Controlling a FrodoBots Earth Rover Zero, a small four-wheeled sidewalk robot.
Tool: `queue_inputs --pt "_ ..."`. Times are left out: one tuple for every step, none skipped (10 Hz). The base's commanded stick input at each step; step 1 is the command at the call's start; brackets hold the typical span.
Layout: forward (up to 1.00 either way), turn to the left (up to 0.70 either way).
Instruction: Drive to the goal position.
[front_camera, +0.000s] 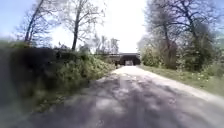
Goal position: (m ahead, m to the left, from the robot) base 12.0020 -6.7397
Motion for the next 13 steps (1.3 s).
queue_inputs --pt "0.7 0.0" --pt "0.7 0.0" --pt "0.7 0.0" --pt "0.7 0.0" --pt "0.7 0.0" --pt "0.7 -0.05" --pt "0.7 -0.12" --pt "0.7 -0.14" --pt "0.7 -0.14" --pt "0.7 -0.08" --pt "0.7 0.0" --pt "0.7 0.0" --pt "0.7 0.0"
